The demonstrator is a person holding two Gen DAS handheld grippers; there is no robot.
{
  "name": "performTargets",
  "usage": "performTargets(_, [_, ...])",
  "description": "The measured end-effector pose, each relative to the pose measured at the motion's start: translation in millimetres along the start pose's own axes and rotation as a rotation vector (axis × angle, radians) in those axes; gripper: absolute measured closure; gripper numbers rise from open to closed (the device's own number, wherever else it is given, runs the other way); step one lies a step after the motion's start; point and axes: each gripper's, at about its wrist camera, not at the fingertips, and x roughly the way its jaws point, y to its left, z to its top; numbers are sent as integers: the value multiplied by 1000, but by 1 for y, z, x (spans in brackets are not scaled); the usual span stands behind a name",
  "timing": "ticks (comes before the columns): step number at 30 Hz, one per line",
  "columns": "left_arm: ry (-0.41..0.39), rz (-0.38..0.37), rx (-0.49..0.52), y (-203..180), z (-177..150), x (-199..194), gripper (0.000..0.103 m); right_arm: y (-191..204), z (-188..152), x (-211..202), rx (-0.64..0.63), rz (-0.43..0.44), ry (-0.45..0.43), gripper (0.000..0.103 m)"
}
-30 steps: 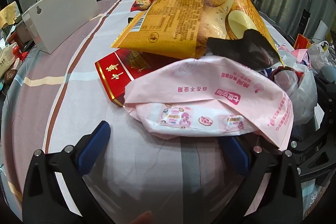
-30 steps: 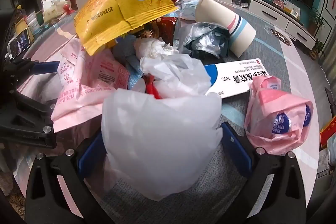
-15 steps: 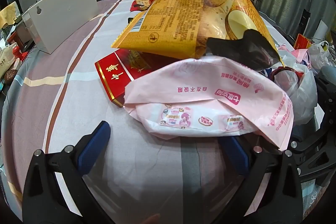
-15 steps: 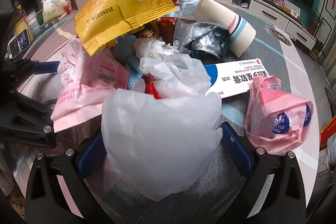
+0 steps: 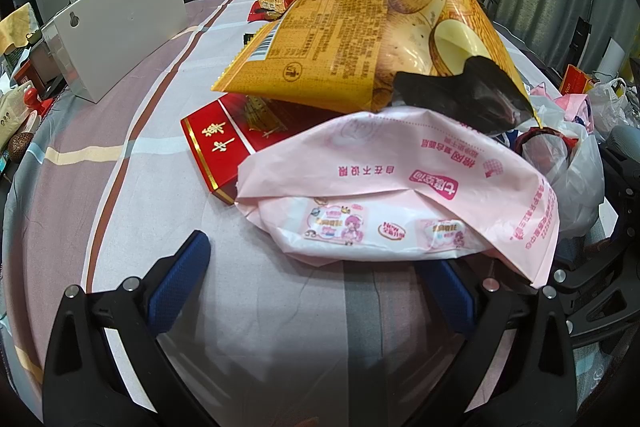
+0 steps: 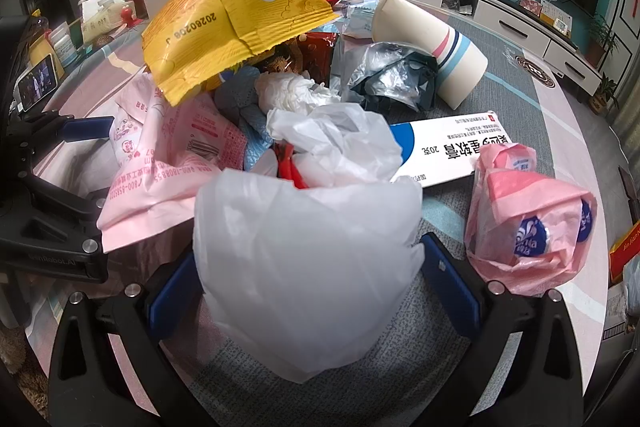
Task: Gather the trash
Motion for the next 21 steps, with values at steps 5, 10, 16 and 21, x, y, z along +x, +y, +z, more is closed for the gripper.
performTargets(5, [-1,0,-1,0,0,0,2,3,0,-1,37,-22,-3,2])
performTargets(10, [9,-1,-4,1,-1,-2,2,8,1,-5,85,-32,66,2])
performTargets(16, [-41,-34,-12,1,3,-26,3,15,3,-44,110,-63,-45,2])
performTargets(21, [-93,-53,-16,2,10,-57,3,18,8,-73,106,-67,-144,2])
